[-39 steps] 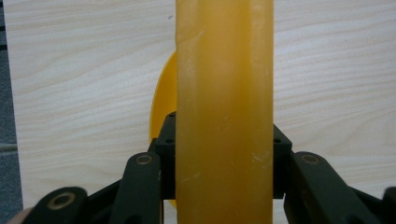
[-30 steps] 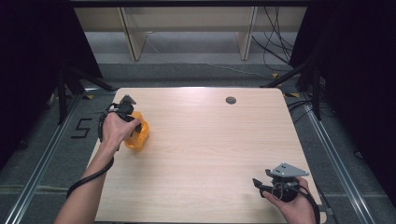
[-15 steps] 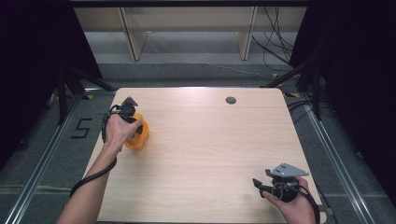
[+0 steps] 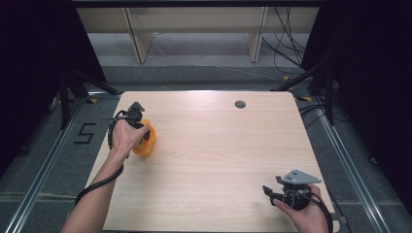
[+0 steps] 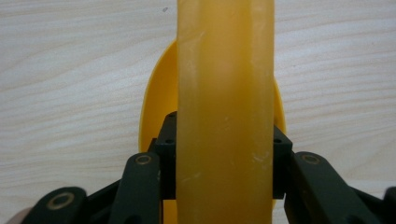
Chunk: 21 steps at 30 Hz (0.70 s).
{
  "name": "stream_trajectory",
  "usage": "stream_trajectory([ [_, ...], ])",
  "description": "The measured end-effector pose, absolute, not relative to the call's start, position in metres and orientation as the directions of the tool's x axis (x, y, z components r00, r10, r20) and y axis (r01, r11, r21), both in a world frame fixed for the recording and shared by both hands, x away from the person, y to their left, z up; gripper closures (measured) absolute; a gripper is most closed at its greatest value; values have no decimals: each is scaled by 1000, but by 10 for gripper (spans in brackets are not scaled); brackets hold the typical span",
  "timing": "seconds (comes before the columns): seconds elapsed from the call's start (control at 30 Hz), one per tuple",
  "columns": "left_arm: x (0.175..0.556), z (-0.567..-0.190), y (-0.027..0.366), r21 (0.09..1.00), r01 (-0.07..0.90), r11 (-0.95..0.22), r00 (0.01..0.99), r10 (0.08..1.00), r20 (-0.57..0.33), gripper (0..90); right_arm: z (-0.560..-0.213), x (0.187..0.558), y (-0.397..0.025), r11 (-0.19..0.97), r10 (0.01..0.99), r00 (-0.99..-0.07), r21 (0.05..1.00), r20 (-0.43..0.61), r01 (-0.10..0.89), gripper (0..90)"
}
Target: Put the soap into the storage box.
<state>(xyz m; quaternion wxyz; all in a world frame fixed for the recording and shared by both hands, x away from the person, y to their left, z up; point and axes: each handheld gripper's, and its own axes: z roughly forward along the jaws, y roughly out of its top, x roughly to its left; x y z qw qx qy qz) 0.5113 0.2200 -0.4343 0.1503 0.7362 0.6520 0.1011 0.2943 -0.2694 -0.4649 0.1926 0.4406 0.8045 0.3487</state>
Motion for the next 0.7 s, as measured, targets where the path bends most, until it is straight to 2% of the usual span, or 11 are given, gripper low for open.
stream_trajectory([
  [0.23,510,-430,220,365,927,-90,121,991,-61,529,-466,295,-270,380,839,-544,732,-15,565,394],
  [0.37,507,-430,221,394,912,-115,157,985,-77,444,-466,295,-270,377,837,-548,727,-2,573,393],
  [0.47,503,-430,221,423,886,-191,225,974,-32,326,-466,294,-269,369,843,-538,726,1,580,392],
  [0.63,494,-426,219,485,847,-219,259,966,-17,191,-467,295,-270,384,836,-549,727,-12,569,390],
  [0.67,492,-425,218,489,848,-206,248,968,-23,191,-467,295,-270,384,836,-549,727,-12,569,390],
  [0.7,491,-423,219,499,832,-241,276,961,3,176,-467,295,-270,385,836,-549,727,-13,569,389],
])
